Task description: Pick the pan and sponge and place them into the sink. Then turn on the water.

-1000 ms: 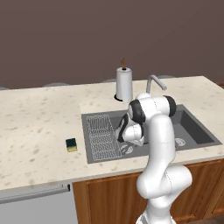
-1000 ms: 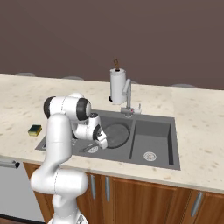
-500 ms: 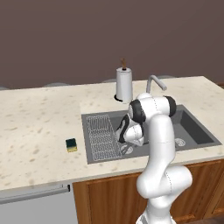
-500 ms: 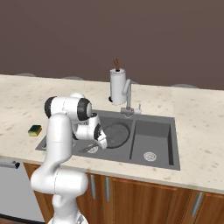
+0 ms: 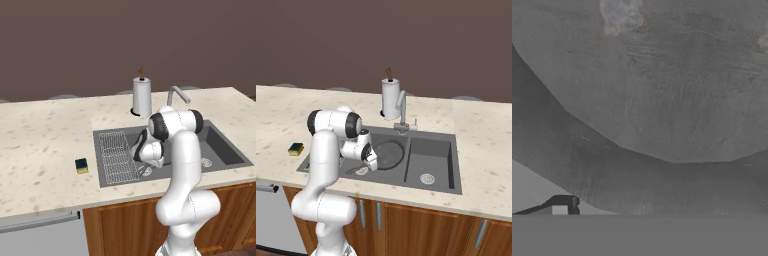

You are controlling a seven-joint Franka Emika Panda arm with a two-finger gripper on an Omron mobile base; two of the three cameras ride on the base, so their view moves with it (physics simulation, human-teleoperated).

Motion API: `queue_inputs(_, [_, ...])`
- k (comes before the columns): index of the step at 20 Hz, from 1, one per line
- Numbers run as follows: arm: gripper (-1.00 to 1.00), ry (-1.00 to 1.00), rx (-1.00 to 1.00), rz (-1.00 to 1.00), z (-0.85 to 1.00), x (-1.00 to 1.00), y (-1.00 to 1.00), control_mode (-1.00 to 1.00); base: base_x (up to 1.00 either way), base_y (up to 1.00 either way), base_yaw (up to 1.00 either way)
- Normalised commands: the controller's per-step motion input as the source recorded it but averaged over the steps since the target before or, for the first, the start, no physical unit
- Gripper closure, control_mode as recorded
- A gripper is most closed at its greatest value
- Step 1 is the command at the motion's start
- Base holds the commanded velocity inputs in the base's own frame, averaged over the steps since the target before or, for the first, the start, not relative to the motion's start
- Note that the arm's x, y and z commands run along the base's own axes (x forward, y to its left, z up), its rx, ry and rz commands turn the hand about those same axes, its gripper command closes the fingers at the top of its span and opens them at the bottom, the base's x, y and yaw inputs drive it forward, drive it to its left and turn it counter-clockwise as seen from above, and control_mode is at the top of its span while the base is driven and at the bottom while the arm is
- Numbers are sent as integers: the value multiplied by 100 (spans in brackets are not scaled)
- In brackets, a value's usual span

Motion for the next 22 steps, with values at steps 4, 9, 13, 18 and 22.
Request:
queue_inputs(4, [-100, 0, 12, 0, 9, -8, 0, -100, 0, 0, 0])
queue_inputs(9, [-100, 0, 7, 0, 9, -18, 0, -100, 0, 0, 0])
queue_inputs(13, [-100, 0, 2, 0, 17, -33, 0, -100, 0, 0, 0])
queue_inputs(18, [-100, -4, 1, 0, 59, -50, 0, -100, 0, 0, 0])
queue_inputs(22, [-100, -1, 0, 0, 86, -28, 4, -100, 0, 0, 0])
